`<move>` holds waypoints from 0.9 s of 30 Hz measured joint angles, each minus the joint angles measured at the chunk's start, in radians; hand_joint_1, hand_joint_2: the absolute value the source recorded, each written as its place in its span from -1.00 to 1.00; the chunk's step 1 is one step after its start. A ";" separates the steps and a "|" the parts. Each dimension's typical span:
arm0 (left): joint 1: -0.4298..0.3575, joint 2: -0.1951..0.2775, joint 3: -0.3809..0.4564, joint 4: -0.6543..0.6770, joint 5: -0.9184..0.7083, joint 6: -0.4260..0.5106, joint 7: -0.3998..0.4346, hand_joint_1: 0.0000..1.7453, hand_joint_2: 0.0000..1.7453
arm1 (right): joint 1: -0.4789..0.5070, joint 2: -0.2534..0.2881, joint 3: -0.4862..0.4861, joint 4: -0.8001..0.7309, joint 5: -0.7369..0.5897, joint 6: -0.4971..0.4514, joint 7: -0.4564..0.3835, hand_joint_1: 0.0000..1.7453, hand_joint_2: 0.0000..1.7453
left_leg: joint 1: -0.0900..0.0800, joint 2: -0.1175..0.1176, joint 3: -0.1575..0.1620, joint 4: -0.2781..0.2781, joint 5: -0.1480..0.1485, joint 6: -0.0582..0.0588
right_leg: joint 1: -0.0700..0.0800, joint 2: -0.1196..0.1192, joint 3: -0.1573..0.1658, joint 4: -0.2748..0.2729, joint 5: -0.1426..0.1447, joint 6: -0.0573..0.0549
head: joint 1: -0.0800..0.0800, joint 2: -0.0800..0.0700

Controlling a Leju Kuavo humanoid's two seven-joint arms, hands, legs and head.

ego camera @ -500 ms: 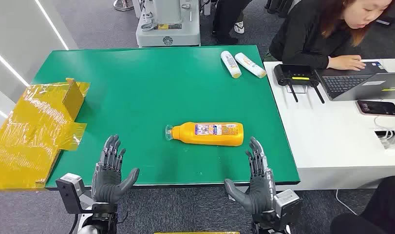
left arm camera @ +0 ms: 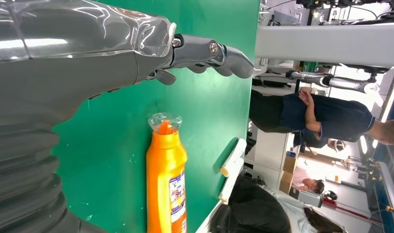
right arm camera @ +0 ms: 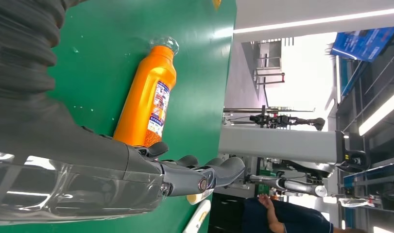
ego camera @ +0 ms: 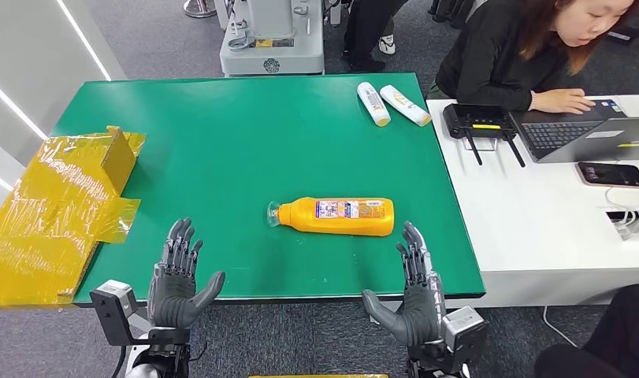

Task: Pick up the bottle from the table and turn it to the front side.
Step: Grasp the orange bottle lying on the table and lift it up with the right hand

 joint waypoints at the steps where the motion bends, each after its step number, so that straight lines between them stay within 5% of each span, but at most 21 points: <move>1: 0.000 0.000 0.000 0.000 0.000 0.001 0.000 -1.00 1.00 | 0.000 0.000 0.000 0.000 0.000 0.000 -0.001 -1.00 1.00 | 0.000 0.000 0.000 0.000 0.000 0.000 | 0.000 0.000 0.000 0.000 0.000 0.000 | 0.000 0.000; 15: -0.007 -0.002 0.000 0.003 -0.009 -0.015 -0.005 -1.00 1.00 | -0.025 -0.010 -0.002 0.016 0.095 -0.032 -0.007 -1.00 1.00 | 0.000 0.000 0.000 0.000 0.000 0.000 | 0.000 0.000 0.000 0.000 0.000 0.000 | 0.000 0.000; 20: -0.044 -0.008 -0.012 0.023 -0.014 -0.033 -0.007 -1.00 1.00 | -0.125 -0.055 -0.006 0.067 0.295 -0.097 0.057 -1.00 1.00 | 0.000 0.001 0.000 0.000 0.000 0.000 | 0.000 0.001 0.000 0.000 0.001 0.000 | 0.000 0.000; 27: -0.112 -0.004 -0.037 0.088 0.008 -0.056 -0.020 -1.00 1.00 | -0.322 -0.106 0.010 0.283 0.339 -0.013 0.146 -1.00 1.00 | 0.000 0.000 0.000 0.001 0.001 0.001 | 0.000 0.001 0.000 0.000 0.003 0.001 | 0.000 0.000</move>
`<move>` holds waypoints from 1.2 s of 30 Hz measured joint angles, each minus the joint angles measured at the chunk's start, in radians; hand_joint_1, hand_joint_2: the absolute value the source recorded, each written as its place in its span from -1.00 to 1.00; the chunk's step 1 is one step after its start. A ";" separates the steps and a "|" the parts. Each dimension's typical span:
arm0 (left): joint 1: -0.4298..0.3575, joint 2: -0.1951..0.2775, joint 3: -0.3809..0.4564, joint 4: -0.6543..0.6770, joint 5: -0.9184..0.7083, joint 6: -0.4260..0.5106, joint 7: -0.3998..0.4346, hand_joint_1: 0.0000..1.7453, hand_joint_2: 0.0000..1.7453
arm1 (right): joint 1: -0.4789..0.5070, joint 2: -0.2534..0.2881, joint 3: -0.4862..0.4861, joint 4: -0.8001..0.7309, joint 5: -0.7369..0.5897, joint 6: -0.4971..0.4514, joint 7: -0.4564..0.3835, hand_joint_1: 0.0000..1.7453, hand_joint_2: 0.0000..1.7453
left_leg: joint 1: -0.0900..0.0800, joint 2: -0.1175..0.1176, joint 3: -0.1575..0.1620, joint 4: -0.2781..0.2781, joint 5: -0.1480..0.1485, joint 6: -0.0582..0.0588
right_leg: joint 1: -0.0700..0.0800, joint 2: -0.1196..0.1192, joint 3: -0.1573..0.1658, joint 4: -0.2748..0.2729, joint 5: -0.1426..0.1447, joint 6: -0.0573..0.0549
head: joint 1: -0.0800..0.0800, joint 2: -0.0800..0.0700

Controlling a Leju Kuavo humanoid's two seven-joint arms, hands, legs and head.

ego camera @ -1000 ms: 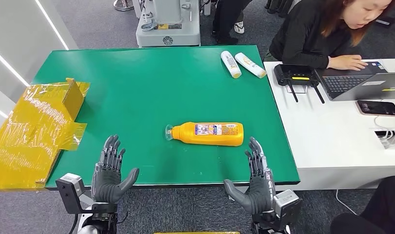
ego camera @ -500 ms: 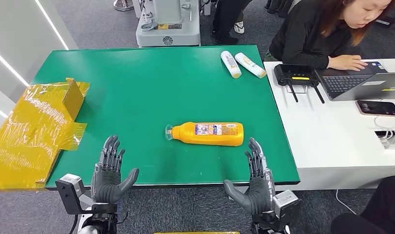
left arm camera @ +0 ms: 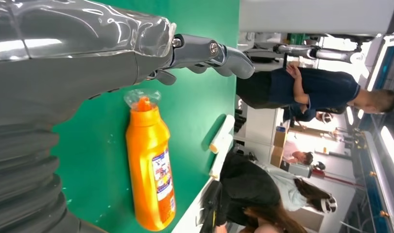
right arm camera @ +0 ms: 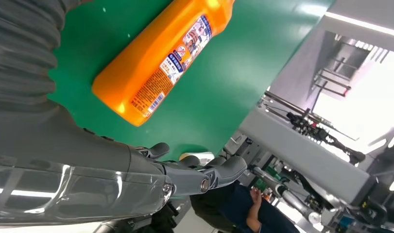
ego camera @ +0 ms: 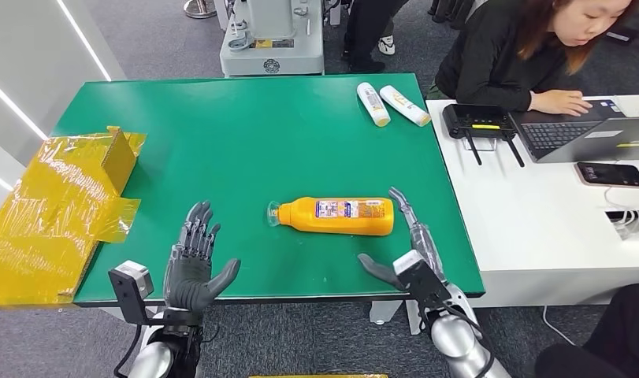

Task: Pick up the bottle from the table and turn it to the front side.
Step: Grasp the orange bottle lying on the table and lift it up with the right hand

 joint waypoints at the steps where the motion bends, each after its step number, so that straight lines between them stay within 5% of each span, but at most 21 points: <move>1: -0.007 0.001 -0.002 0.008 0.003 0.000 -0.004 -1.00 1.00 | -0.021 0.000 0.005 0.027 0.004 -0.001 -0.001 -1.00 1.00 | 0.000 0.000 0.000 0.000 0.000 0.000 | 0.000 0.000 0.000 0.000 0.000 0.000 | 0.000 0.000; 14: -0.049 0.019 -0.028 0.079 0.030 0.004 -0.025 -1.00 1.00 | -0.370 0.007 0.124 0.405 0.126 0.051 0.078 -1.00 1.00 | 0.000 0.000 -0.001 0.000 0.001 -0.001 | 0.000 0.000 0.000 0.001 0.000 0.000 | 0.000 0.000; 22: -0.075 0.021 -0.039 0.108 0.028 -0.010 -0.017 -1.00 1.00 | -0.562 0.041 0.246 0.649 0.254 0.193 0.137 -1.00 1.00 | 0.000 0.000 0.000 0.000 0.001 -0.001 | 0.000 0.000 0.000 0.001 0.000 -0.001 | 0.000 0.000; 36: -0.079 0.023 -0.039 0.115 0.034 -0.048 0.020 -1.00 1.00 | -0.700 0.091 0.431 0.837 0.342 0.512 0.189 -1.00 1.00 | 0.000 0.000 0.000 0.000 0.001 -0.001 | 0.000 0.000 -0.001 0.001 0.000 -0.001 | 0.000 0.000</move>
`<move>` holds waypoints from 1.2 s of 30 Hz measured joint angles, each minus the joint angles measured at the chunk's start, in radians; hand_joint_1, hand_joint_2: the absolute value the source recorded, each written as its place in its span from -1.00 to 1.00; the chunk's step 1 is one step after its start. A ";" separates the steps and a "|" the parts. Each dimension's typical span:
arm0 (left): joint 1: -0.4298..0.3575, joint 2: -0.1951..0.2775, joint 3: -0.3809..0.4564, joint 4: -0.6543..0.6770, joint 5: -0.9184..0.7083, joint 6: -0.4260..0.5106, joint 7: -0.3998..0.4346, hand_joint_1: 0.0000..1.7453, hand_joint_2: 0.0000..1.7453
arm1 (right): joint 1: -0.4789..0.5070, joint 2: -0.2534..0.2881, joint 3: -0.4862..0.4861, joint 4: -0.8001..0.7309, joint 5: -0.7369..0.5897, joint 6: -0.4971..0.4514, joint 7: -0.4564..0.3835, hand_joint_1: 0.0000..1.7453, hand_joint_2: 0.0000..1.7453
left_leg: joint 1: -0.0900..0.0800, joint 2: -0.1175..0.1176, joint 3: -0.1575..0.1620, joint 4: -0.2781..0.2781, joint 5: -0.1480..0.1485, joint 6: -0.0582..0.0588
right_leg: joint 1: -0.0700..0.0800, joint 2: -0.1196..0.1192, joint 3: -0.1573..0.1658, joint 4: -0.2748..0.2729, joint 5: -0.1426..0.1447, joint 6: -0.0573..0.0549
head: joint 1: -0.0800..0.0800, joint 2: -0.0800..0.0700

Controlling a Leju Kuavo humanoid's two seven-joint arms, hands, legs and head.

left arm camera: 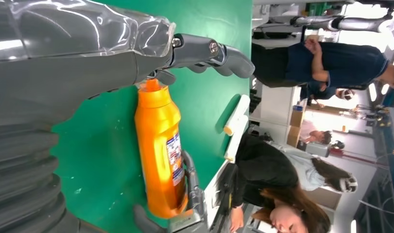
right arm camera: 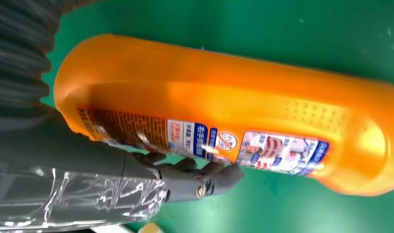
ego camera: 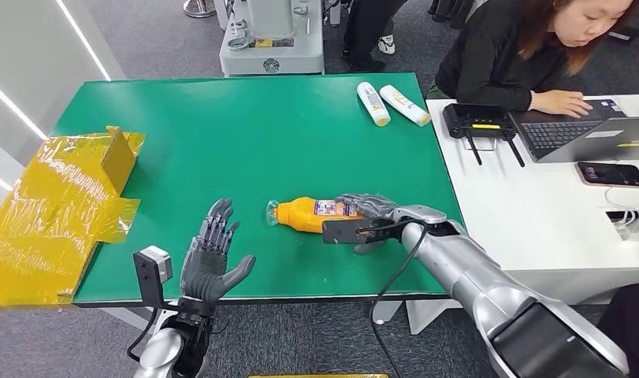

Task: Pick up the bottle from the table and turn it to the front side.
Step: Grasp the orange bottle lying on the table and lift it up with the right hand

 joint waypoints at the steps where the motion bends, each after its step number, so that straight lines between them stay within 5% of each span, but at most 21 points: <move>1: 0.000 0.000 0.000 0.000 0.003 -0.002 0.002 -1.00 1.00 | -0.013 0.003 0.011 0.009 0.003 0.019 0.003 -1.00 1.00 | 0.000 0.000 0.000 0.000 0.000 0.000 | 0.000 0.000 0.000 0.000 0.000 0.000 | 0.000 0.000; 11: 0.000 0.002 0.000 0.000 0.019 -0.008 0.011 -1.00 1.00 | -0.054 0.014 0.065 0.039 0.022 0.049 0.010 -1.00 1.00 | 0.000 0.000 0.000 0.000 0.000 0.000 | 0.000 0.000 0.000 0.000 0.000 0.000 | 0.000 0.000; 21: 0.000 0.002 0.001 0.031 0.049 -0.013 0.010 -1.00 1.00 | -0.068 0.014 0.174 0.050 0.076 -0.047 0.041 -1.00 1.00 | 0.000 0.000 0.000 0.000 0.000 0.000 | 0.000 0.000 0.000 0.000 0.000 0.000 | 0.000 0.000; 36: 0.000 0.007 0.004 0.058 0.054 -0.019 0.007 -1.00 1.00 | -0.067 -0.002 0.226 0.050 0.073 -0.071 0.041 -0.88 1.00 | 0.000 0.000 0.001 0.000 0.000 0.000 | 0.000 0.000 0.000 0.000 0.000 0.000 | 0.000 0.000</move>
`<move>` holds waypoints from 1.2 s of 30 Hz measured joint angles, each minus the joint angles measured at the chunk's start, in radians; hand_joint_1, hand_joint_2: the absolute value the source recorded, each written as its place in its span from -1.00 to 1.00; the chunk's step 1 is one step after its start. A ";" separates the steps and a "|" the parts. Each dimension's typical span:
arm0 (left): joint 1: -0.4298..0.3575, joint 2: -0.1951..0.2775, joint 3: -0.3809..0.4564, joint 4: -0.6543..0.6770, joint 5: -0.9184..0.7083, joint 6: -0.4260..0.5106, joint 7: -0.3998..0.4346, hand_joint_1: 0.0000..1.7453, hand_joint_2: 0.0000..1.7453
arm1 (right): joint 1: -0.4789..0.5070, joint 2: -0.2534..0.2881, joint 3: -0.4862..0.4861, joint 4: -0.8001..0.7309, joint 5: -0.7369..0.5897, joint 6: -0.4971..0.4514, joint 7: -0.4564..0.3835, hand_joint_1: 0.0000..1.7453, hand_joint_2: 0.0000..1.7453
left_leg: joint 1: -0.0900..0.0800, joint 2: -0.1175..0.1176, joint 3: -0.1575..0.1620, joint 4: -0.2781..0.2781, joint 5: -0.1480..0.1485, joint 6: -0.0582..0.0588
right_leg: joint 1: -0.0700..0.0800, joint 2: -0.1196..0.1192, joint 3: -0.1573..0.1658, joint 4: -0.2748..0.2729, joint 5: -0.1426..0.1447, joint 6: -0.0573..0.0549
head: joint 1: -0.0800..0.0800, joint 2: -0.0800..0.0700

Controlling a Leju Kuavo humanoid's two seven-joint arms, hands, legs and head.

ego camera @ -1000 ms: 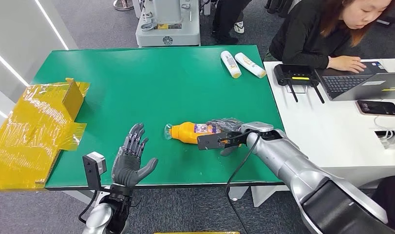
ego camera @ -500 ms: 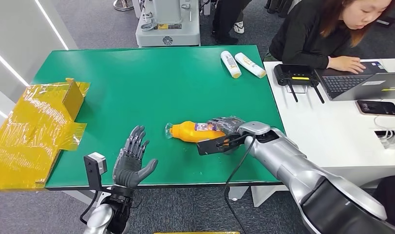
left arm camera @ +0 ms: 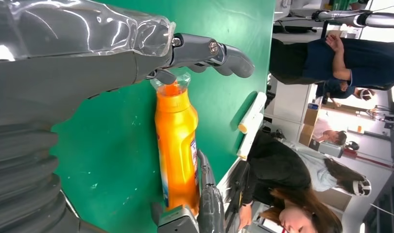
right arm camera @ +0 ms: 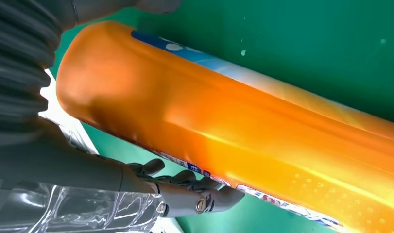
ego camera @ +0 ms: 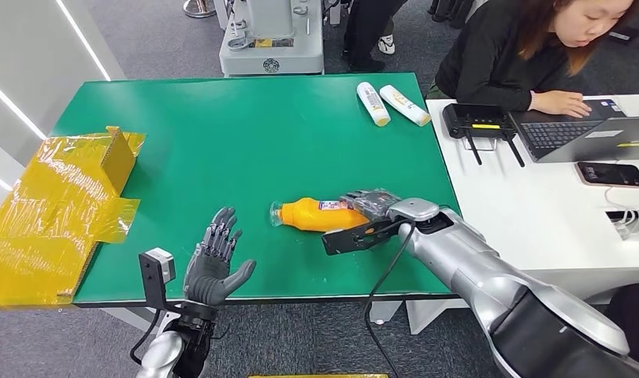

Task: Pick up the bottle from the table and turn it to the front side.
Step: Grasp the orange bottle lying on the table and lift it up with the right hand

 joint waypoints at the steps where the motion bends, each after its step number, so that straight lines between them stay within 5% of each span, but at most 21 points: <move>1: 0.000 0.000 0.001 0.000 0.000 0.000 0.000 -1.00 1.00 | 0.000 0.000 0.002 0.000 0.000 0.000 0.000 -0.69 1.00 | 0.000 0.000 0.000 0.000 0.000 0.000 | 0.000 0.000 0.000 0.000 0.000 0.000 | 0.000 0.000; 5: 0.002 0.002 0.005 0.000 0.000 0.003 -0.001 -1.00 1.00 | 0.001 0.000 0.013 0.000 0.011 -0.011 0.003 0.75 1.00 | 0.000 0.000 0.000 0.000 0.000 0.000 | 0.000 0.000 0.000 0.000 0.000 0.000 | 0.000 0.000; 7: 0.006 0.004 0.007 0.000 0.001 0.008 -0.003 -1.00 1.00 | 0.001 0.000 0.021 0.000 0.020 -0.025 0.003 0.93 1.00 | 0.000 0.000 0.000 0.000 0.000 0.000 | 0.000 0.000 0.000 0.000 0.000 0.000 | 0.000 0.000; 25: 0.011 0.009 0.014 0.000 0.002 0.018 -0.009 -1.00 1.00 | 0.003 0.003 0.060 0.001 0.032 -0.074 0.008 1.00 1.00 | 0.000 0.000 0.000 0.000 0.000 0.000 | 0.000 0.000 0.000 0.000 0.000 0.000 | 0.000 0.000; 36: 0.035 0.009 0.029 -0.002 -0.002 0.034 -0.011 -1.00 1.00 | 0.151 -0.026 -0.084 -0.116 -0.212 -0.278 -0.177 1.00 1.00 | 0.000 0.000 0.000 0.000 0.000 0.000 | 0.000 0.000 0.000 0.000 0.000 0.000 | 0.000 0.000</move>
